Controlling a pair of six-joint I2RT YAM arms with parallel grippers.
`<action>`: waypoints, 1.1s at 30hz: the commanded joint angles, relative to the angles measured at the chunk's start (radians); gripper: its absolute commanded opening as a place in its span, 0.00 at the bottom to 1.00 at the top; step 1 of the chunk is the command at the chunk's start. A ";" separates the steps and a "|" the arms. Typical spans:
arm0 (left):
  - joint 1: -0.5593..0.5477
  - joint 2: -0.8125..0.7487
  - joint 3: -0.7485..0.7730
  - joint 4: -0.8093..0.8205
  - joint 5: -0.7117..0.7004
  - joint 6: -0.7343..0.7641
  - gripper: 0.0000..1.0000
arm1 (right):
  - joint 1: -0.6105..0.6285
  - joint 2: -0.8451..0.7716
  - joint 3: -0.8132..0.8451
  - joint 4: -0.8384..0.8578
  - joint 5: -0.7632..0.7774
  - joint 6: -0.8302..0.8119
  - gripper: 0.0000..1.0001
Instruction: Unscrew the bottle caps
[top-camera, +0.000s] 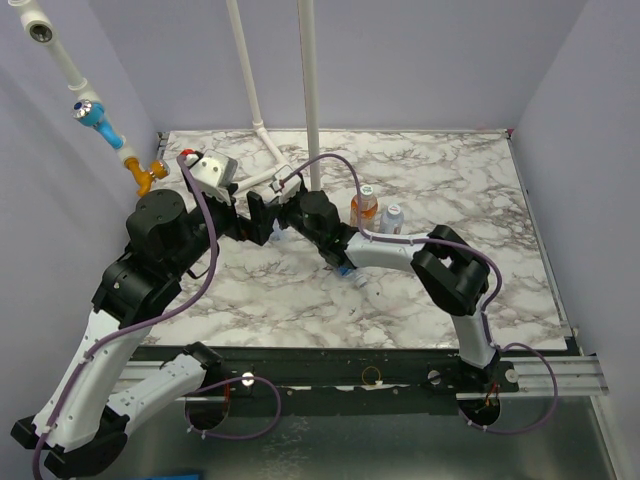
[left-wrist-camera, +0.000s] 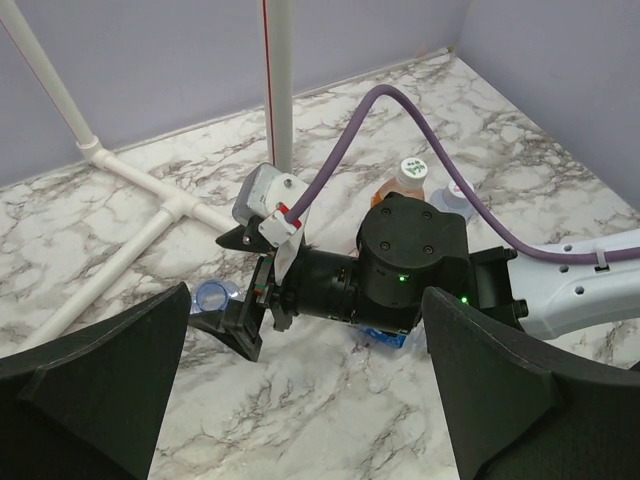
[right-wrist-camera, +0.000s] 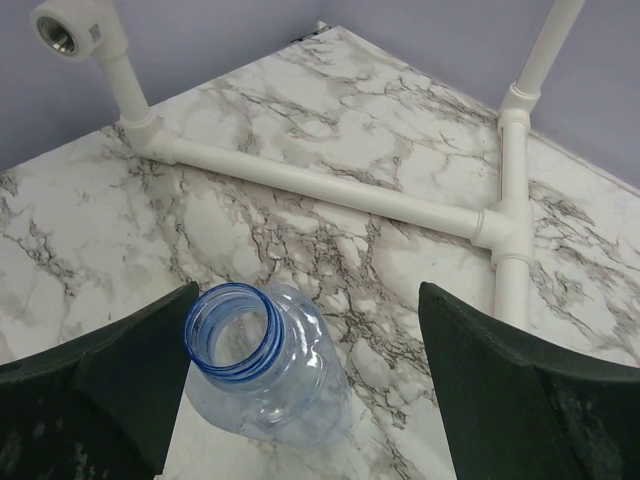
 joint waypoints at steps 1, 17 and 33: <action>0.008 -0.012 -0.005 0.013 0.038 -0.019 0.99 | 0.007 -0.039 0.027 -0.040 -0.004 0.002 0.92; 0.010 -0.010 -0.007 0.016 0.049 -0.021 0.99 | 0.007 -0.074 0.084 -0.052 -0.004 0.008 0.95; 0.011 -0.012 -0.010 0.016 0.055 -0.018 0.99 | 0.007 -0.129 0.021 -0.067 -0.029 0.025 0.94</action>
